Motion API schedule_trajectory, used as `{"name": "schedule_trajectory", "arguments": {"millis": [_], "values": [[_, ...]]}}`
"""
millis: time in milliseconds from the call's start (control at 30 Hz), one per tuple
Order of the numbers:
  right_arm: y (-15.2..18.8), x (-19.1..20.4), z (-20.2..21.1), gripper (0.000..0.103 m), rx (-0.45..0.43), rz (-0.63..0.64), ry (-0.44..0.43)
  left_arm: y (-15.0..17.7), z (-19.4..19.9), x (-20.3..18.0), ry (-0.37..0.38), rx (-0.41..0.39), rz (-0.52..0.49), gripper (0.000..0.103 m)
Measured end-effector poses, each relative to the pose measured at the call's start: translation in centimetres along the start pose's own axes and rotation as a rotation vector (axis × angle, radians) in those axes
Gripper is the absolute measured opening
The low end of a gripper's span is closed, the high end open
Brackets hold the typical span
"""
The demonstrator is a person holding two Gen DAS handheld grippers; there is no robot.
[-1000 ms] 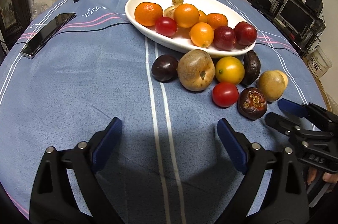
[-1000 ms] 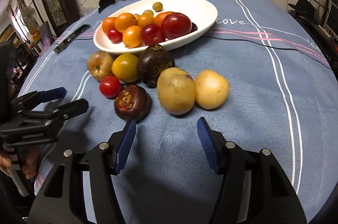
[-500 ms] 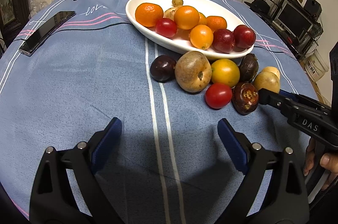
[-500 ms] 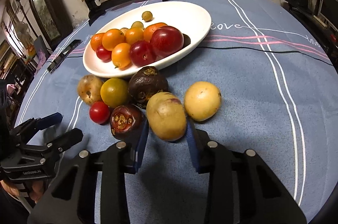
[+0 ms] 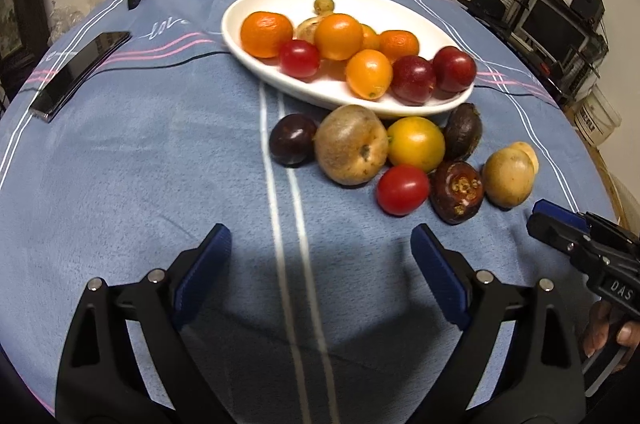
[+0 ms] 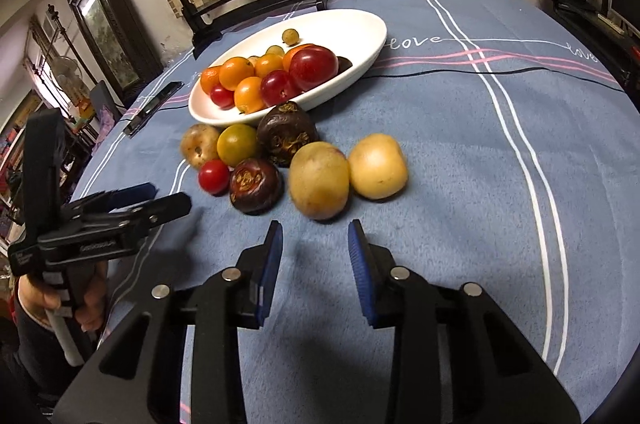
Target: Organize fruits
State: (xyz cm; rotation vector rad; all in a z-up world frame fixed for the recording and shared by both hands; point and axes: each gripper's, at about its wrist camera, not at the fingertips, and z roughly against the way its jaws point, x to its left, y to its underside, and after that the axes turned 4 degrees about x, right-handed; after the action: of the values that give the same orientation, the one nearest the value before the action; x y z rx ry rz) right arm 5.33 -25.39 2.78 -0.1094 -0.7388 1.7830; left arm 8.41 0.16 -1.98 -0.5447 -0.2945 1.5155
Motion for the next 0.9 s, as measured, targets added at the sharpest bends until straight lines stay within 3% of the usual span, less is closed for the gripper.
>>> {"name": "schedule_trajectory", "arguments": {"millis": [200,267,367,533,800,900], "values": [[0.1,-0.6,-0.2,0.039,0.0,-0.026,0.012,-1.4,-0.5,0.1,0.077,0.045,0.039,0.086],[-0.1,-0.6,-0.3,0.041,0.005,-0.014,0.037,-1.9,-0.9,0.2,0.077,0.058,0.055,0.079],[-0.1,-0.6,-0.1,0.062,-0.014,-0.021,0.038,-2.4,-1.2,-0.1,0.087,0.07,0.038,0.079],[0.0,-0.5,-0.2,0.062,-0.016,-0.014,0.023,-3.3,-0.9,-0.6,0.124,0.079,0.014,0.071],[0.1,-0.6,-0.3,0.062,-0.012,-0.011,-0.005,-4.6,-0.2,1.1,0.168,0.05,0.092,0.067],[0.2,-0.5,-0.3,0.062,-0.016,-0.009,-0.01,-4.7,-1.5,0.6,0.182,0.075,0.092,0.05]]}}
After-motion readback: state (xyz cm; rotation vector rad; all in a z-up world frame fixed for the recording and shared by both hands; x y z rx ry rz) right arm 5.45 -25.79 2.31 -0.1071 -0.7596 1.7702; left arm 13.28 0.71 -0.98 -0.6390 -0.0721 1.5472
